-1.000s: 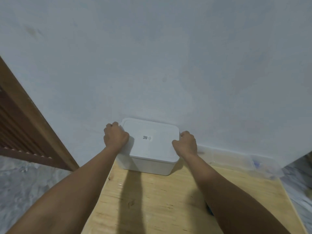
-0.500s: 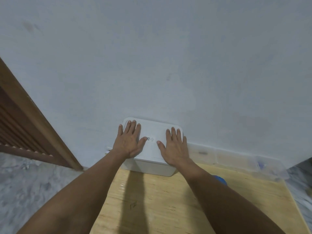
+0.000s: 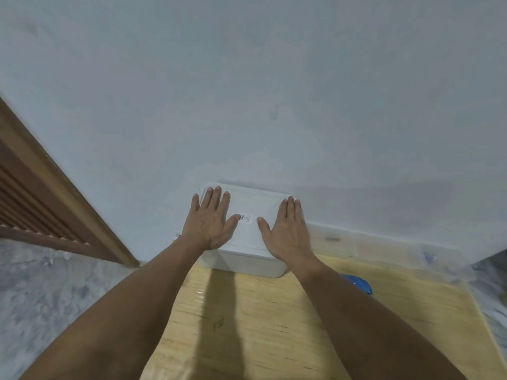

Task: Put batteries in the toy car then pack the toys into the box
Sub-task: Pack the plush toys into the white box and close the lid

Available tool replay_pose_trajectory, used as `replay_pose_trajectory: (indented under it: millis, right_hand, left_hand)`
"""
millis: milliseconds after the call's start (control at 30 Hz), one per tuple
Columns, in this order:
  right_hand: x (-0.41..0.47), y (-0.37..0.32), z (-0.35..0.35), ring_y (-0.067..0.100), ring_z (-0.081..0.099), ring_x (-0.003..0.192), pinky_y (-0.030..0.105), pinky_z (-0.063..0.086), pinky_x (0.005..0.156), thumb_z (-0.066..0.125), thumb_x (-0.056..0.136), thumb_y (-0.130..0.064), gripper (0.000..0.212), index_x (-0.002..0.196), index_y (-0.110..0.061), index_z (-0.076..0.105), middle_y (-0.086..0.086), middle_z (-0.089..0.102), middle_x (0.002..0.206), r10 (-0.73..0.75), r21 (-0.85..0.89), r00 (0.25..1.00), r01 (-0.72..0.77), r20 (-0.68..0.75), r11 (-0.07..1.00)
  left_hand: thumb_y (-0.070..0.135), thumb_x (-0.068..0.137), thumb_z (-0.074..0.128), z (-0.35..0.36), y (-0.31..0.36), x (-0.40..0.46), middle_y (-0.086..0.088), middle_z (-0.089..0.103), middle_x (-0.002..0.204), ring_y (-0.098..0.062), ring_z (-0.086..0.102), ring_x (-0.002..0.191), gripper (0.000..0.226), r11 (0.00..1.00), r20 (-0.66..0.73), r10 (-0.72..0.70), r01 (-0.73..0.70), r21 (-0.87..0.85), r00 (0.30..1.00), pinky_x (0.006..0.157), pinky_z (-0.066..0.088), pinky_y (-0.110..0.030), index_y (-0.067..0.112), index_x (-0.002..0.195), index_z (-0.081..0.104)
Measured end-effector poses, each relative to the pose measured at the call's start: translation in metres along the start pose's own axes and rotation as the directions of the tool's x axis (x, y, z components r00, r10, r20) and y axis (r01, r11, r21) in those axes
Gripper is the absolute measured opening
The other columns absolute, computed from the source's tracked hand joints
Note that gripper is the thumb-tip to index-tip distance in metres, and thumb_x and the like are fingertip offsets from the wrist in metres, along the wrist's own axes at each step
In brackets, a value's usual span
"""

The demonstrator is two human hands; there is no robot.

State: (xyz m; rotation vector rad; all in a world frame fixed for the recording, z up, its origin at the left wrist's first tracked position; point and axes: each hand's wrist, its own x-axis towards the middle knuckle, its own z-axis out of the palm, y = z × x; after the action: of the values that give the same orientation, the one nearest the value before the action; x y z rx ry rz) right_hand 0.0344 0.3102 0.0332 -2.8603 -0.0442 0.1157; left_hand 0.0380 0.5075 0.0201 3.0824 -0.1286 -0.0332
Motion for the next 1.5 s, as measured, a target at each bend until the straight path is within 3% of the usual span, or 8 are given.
replay_pose_trajectory:
  millis: [367,800,1000,1067,1133,1267,1400,1500]
  right_hand:
    - [-0.001,-0.004,0.001,0.020,-0.014,0.148,0.032,0.015,0.117,0.027,0.095,-0.059,0.085,0.152,-0.001,-0.001,0.009,-0.007,0.162,0.009,0.041,1.000,-0.009,-0.008,0.999]
    - [0.006,-0.001,0.006,0.026,-0.011,0.149,0.040,0.007,0.122,0.024,0.095,-0.060,0.087,0.151,0.002,0.002,0.015,-0.003,0.161,-0.022,0.000,0.999,0.022,-0.045,1.000]
    - [0.005,0.000,0.005,0.022,-0.010,0.149,0.039,0.017,0.121,0.031,0.095,-0.057,0.083,0.151,-0.001,0.007,0.010,0.000,0.162,-0.004,0.075,0.998,0.009,-0.064,0.997]
    - [0.005,0.002,0.003,0.020,-0.008,0.149,0.038,0.018,0.120,0.036,0.098,-0.048,0.074,0.151,-0.002,0.012,0.008,0.003,0.162,-0.010,0.142,0.997,0.021,-0.079,0.990]
    - [0.005,0.006,0.000,0.016,-0.005,0.149,0.033,0.015,0.119,0.039,0.099,-0.038,0.065,0.151,-0.006,0.016,0.004,0.005,0.162,-0.011,0.242,0.996,0.032,-0.089,0.970]
    - [-0.010,0.022,-0.006,0.016,0.013,0.148,0.031,0.019,0.116,0.036,0.101,-0.035,0.058,0.152,-0.012,0.018,-0.001,0.011,0.162,0.053,0.438,0.991,0.007,-0.126,0.899]
    - [-0.035,0.060,-0.002,0.026,0.035,0.139,0.039,0.030,0.111,0.034,0.102,-0.040,0.055,0.148,-0.012,0.028,0.006,0.035,0.153,0.174,0.473,0.977,-0.098,-0.120,0.876]
    - [-0.053,0.097,0.011,0.032,0.044,0.133,0.042,0.036,0.107,0.048,0.098,-0.034,0.055,0.143,-0.004,0.036,0.014,0.046,0.144,0.246,0.440,0.959,-0.163,-0.139,0.883]
  left_hand:
    - [0.060,0.095,0.011,0.002,-0.006,0.008,-0.007,0.003,0.164,-0.024,-0.002,0.151,0.074,1.000,0.007,0.017,-0.017,-0.011,1.000,0.121,0.002,-0.049,0.018,0.155,0.007]
    - [0.060,0.094,0.010,0.001,-0.005,0.010,-0.007,0.003,0.164,-0.024,-0.002,0.150,0.073,1.000,0.005,0.017,-0.017,-0.008,1.000,0.120,0.002,-0.050,0.019,0.155,0.007]
    - [0.059,0.095,0.016,0.000,-0.004,0.008,-0.006,0.010,0.163,-0.024,0.004,0.150,0.070,0.999,-0.016,0.009,-0.009,-0.040,1.000,0.120,0.005,-0.049,0.018,0.152,0.017]
    - [0.054,0.096,0.026,-0.002,-0.004,0.006,-0.008,0.040,0.147,-0.026,0.031,0.140,0.057,0.998,-0.121,0.029,-0.035,-0.054,0.992,0.113,0.022,-0.046,0.014,0.133,0.044]
    - [0.039,0.092,0.039,-0.003,0.000,0.001,-0.004,0.062,0.101,-0.028,0.058,0.101,0.036,0.995,-0.306,0.051,-0.073,-0.063,0.951,0.088,0.040,-0.039,0.011,0.092,0.061]
    - [0.020,0.085,0.052,-0.006,0.012,-0.014,-0.006,0.068,0.073,-0.031,0.058,0.068,0.027,0.998,-0.436,-0.040,0.013,-0.066,0.899,0.066,0.044,-0.035,0.009,0.066,0.066]
    - [0.029,0.087,0.053,-0.001,0.040,-0.035,-0.012,0.069,0.097,-0.035,0.062,0.091,0.029,0.987,-0.457,0.058,-0.120,-0.107,0.887,0.086,0.046,-0.044,0.005,0.090,0.069]
    - [0.036,0.090,0.047,0.016,0.075,-0.061,-0.020,0.057,0.131,-0.039,0.050,0.126,0.049,0.964,-0.421,0.215,-0.261,-0.052,0.881,0.109,0.029,-0.057,0.002,0.123,0.058]
